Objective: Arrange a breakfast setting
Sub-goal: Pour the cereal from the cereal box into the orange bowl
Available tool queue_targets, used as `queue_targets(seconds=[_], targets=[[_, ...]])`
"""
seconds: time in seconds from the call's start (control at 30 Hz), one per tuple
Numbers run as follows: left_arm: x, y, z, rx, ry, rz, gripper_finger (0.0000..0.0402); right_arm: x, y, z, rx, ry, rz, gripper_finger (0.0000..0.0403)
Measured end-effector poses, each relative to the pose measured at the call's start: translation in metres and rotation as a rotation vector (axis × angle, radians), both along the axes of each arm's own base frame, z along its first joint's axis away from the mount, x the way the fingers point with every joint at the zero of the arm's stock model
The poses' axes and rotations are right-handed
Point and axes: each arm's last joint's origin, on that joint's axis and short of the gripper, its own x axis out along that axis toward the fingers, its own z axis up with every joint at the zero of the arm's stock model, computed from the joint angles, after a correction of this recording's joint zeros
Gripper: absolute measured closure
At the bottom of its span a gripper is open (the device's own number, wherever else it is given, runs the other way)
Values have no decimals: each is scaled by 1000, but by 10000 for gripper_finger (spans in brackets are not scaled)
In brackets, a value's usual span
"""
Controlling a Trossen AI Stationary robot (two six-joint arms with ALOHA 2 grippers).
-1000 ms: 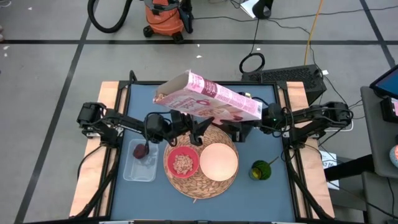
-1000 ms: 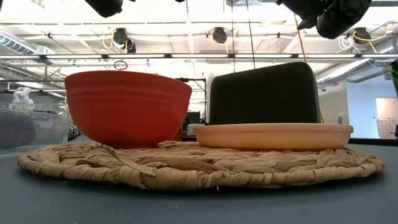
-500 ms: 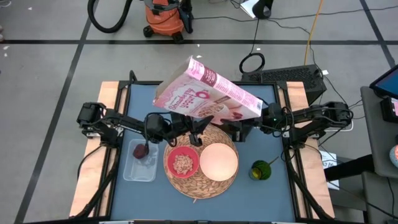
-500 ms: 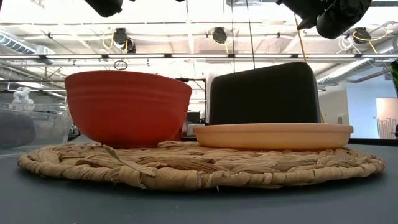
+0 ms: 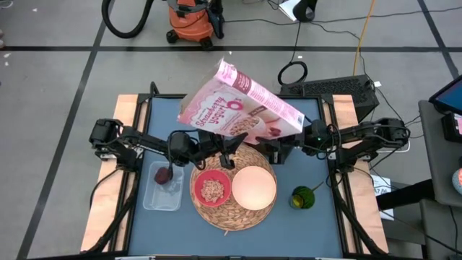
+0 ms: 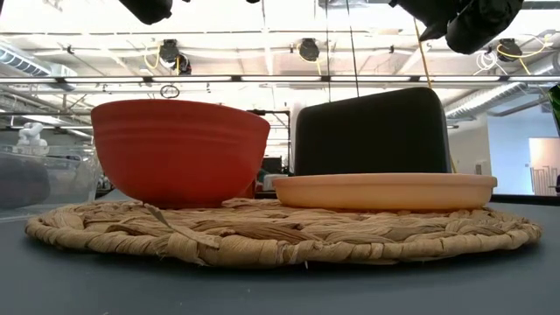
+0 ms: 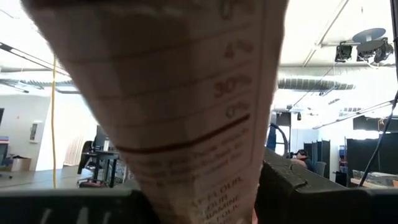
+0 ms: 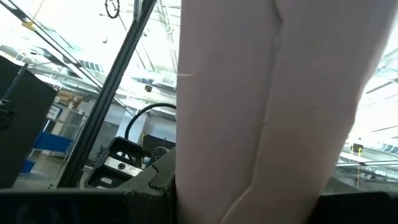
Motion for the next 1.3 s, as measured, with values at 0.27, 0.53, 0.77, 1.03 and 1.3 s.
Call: queue_targets(seconds=[0.27,0.53,0.77,1.03,1.3], targets=[[0,0,0,0,1,1,268,0,0,0,-1,0,-4,246],[0,0,0,-4,2,4,269,2,0,-3,-3,29,-11,180],[0,0,0,-4,2,5,269,4,0,-6,-1,70,-9,95],[0,0,0,12,7,15,271,5,-1,-6,3,79,-9,36],[0,0,0,19,7,12,303,4,-1,-6,4,78,-12,35]])
